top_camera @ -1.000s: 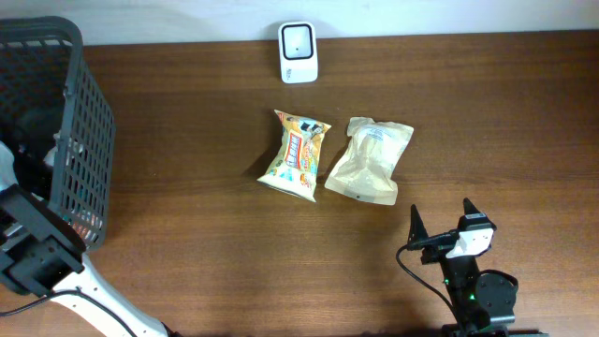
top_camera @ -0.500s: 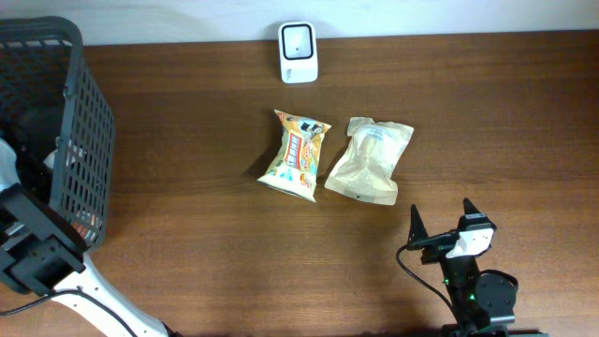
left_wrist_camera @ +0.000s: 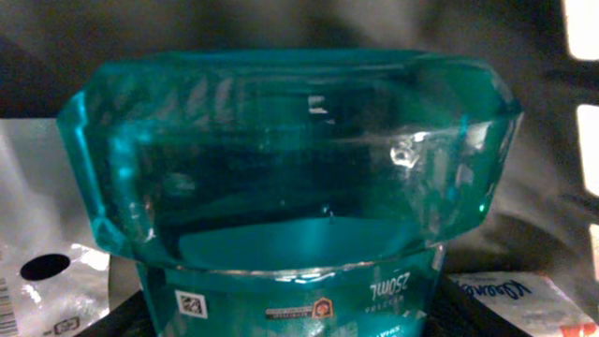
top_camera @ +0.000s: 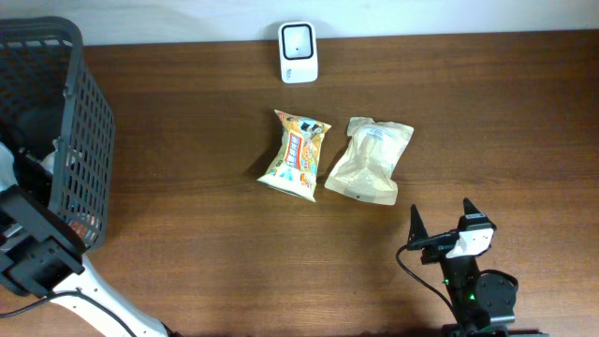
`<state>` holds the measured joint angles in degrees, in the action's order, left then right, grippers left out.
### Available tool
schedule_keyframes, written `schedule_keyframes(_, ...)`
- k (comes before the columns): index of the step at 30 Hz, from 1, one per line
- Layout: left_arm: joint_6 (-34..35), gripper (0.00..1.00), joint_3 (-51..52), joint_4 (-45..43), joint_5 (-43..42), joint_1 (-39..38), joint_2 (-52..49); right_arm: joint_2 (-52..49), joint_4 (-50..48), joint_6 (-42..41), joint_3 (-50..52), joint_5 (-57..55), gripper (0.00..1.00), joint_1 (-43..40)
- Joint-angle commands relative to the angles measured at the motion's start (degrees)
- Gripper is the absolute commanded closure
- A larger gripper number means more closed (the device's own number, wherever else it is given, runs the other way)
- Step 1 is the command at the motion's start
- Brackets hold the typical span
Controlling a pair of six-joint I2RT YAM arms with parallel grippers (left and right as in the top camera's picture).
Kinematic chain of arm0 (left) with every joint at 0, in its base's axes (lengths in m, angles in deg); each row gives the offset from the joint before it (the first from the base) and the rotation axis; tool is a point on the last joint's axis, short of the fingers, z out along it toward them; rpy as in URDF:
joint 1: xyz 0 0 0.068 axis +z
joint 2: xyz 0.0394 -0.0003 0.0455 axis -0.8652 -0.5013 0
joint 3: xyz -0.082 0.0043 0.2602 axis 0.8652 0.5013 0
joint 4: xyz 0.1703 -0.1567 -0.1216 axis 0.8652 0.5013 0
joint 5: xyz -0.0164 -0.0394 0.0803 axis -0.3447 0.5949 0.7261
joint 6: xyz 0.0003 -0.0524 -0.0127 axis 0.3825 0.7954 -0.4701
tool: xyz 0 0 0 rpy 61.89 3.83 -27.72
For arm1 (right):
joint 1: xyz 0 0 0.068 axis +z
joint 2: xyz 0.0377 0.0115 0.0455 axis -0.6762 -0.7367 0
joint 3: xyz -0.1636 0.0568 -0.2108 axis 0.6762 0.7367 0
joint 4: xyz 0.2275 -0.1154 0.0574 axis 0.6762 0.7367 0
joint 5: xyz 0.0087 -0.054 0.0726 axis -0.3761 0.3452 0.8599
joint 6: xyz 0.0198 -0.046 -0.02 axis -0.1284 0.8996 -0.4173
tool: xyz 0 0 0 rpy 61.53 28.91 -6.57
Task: Scan the item barcode
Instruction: 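Lift the blue mouthwash bottle out of the basket with left gripper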
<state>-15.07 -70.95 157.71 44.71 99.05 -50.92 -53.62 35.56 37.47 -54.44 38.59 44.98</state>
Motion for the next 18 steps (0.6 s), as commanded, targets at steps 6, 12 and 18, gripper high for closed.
schedule_keyframes(6, 0.04, 0.57, 2.64, 0.9, -6.34, -0.26, -3.34, 0.42, 0.02, -0.22, 0.52, -0.68, 0.02, -0.26)
schedule_keyframes(12, 3.06, 0.67, 2.62, 0.85, -7.5, -0.35, -3.34, 0.42, 0.02, -0.22, 0.52, -0.68, 0.02, -0.26)
schedule_keyframes(18, 3.17, 0.78, 1.42, 0.83, -7.54, -0.35, -3.32, 0.42, 0.02, -0.22, 0.52, -0.68, 0.02, -0.26)
